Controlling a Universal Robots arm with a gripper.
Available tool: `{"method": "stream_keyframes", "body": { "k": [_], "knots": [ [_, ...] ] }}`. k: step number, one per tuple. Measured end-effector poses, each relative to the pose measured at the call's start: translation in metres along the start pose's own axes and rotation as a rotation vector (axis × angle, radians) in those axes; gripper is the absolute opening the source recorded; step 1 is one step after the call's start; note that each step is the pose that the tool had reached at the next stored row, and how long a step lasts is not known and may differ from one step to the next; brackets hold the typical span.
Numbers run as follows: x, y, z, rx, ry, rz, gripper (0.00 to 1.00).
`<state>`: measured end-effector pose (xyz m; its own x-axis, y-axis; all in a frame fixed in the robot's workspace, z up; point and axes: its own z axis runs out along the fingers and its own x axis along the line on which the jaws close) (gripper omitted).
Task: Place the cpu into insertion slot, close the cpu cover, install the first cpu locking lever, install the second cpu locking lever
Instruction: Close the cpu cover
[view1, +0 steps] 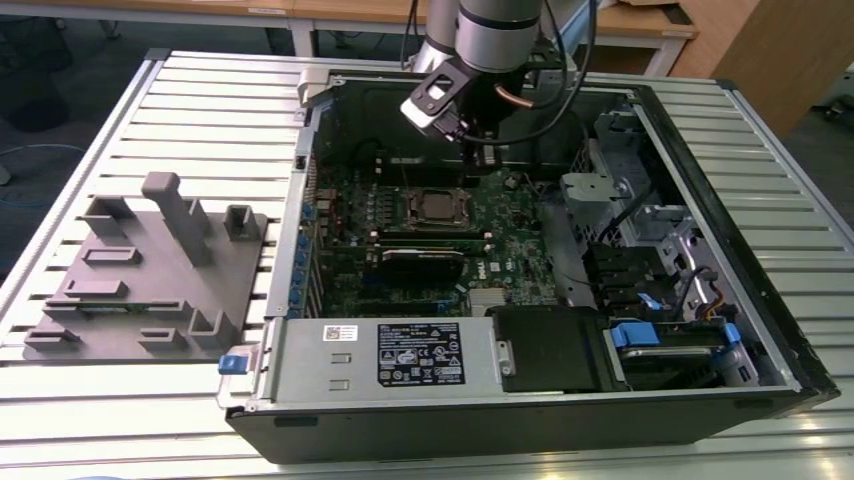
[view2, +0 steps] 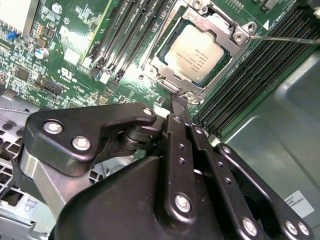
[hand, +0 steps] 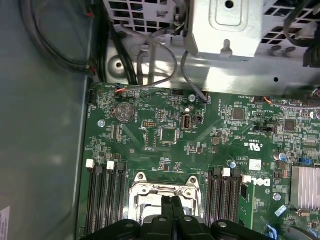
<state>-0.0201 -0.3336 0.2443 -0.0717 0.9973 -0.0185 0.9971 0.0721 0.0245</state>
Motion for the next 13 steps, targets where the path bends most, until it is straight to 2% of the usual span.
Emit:
{"method": "stream_keyframes", "body": {
  "k": [4, 5, 13],
  "knots": [
    [0.0000, 0.0000, 0.0000, -0.0006, 0.0007, -0.029, 0.10],
    [0.0000, 0.0000, 0.0000, -0.0009, 0.0013, -0.052, 0.10],
    [0.0000, -0.0001, 0.0000, -0.0017, 0.0022, -0.090, 0.10]
  ]
}}
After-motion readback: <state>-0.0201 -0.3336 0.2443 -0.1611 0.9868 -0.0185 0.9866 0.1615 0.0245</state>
